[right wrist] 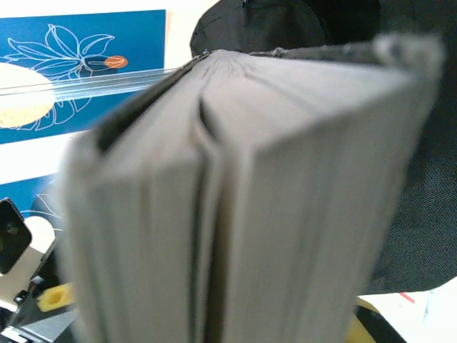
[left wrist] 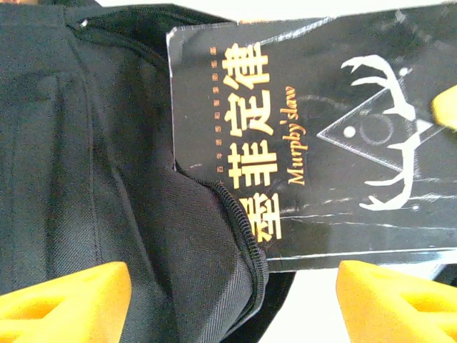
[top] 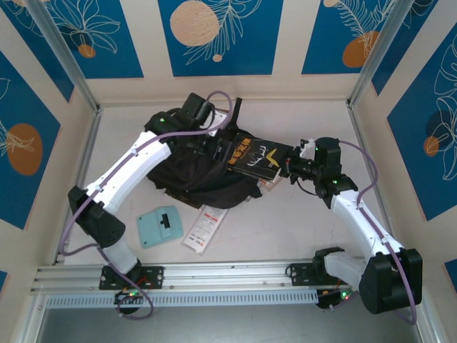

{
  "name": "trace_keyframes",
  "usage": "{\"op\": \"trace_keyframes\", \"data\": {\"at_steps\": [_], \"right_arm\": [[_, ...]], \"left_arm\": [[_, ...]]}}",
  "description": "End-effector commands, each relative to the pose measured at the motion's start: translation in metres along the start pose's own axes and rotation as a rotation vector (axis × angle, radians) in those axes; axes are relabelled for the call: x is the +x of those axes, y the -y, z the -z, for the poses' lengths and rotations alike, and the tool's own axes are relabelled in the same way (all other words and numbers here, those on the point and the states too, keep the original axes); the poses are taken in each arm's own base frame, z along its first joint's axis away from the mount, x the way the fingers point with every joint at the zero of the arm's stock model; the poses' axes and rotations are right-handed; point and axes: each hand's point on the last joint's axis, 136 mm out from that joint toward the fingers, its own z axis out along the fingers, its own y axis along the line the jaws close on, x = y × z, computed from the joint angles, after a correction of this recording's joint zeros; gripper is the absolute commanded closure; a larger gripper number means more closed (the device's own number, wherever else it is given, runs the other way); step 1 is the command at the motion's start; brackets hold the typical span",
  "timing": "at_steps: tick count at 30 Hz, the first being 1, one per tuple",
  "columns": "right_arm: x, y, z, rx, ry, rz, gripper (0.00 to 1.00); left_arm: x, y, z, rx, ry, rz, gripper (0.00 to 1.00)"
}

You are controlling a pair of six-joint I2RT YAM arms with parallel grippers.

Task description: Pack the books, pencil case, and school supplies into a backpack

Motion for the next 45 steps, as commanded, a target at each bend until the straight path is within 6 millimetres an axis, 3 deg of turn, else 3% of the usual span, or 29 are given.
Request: {"op": "trace_keyframes", "data": {"at_steps": [1, 6, 9, 10, 14, 16, 23, 28, 33, 38, 40, 43, 45], "right_arm": [[0.009, -0.025, 0.006, -0.082, -0.023, 0.081, 1.00], [0.009, -0.026, 0.006, -0.086, -0.024, 0.081, 1.00], [0.011, -0.027, 0.008, -0.091, -0.026, 0.085, 1.00], [0.011, -0.028, 0.009, -0.092, -0.022, 0.088, 1.00], [0.012, -0.023, 0.012, -0.068, -0.011, 0.099, 1.00], [0.012, -0.019, 0.016, -0.038, 0.010, 0.120, 1.00], [0.012, 0.007, 0.033, 0.093, 0.086, 0.178, 1.00], [0.009, 0.015, 0.040, 0.124, 0.135, 0.193, 1.00], [0.010, 0.012, 0.031, 0.081, 0.099, 0.146, 1.00], [0.010, -0.007, 0.017, -0.007, 0.052, 0.121, 1.00], [0.012, -0.014, 0.008, -0.030, 0.025, 0.111, 1.00], [0.018, -0.023, -0.006, -0.048, -0.016, 0.108, 1.00], [0.023, -0.024, -0.013, -0.044, -0.035, 0.110, 1.00]], "left_arm": [[0.014, -0.012, -0.014, -0.100, -0.087, -0.062, 0.25], [0.013, -0.004, -0.033, -0.112, -0.109, -0.085, 0.27], [0.011, -0.012, -0.042, -0.162, -0.109, -0.086, 0.32], [0.010, -0.013, -0.044, -0.167, -0.106, -0.084, 0.38], [0.004, -0.004, -0.045, -0.119, -0.080, -0.072, 0.86], [-0.002, 0.000, -0.037, -0.101, -0.050, -0.065, 1.00], [-0.015, -0.012, 0.033, -0.118, 0.140, 0.003, 1.00], [-0.016, -0.020, 0.068, -0.097, 0.243, 0.074, 1.00], [-0.021, -0.014, 0.080, -0.047, 0.291, 0.092, 1.00], [-0.018, 0.006, 0.072, 0.071, 0.253, 0.065, 1.00], [-0.014, 0.014, 0.066, 0.122, 0.226, 0.066, 0.88], [-0.007, 0.017, 0.062, 0.142, 0.196, 0.075, 0.49], [-0.007, 0.009, 0.064, 0.095, 0.198, 0.080, 0.35]]}}
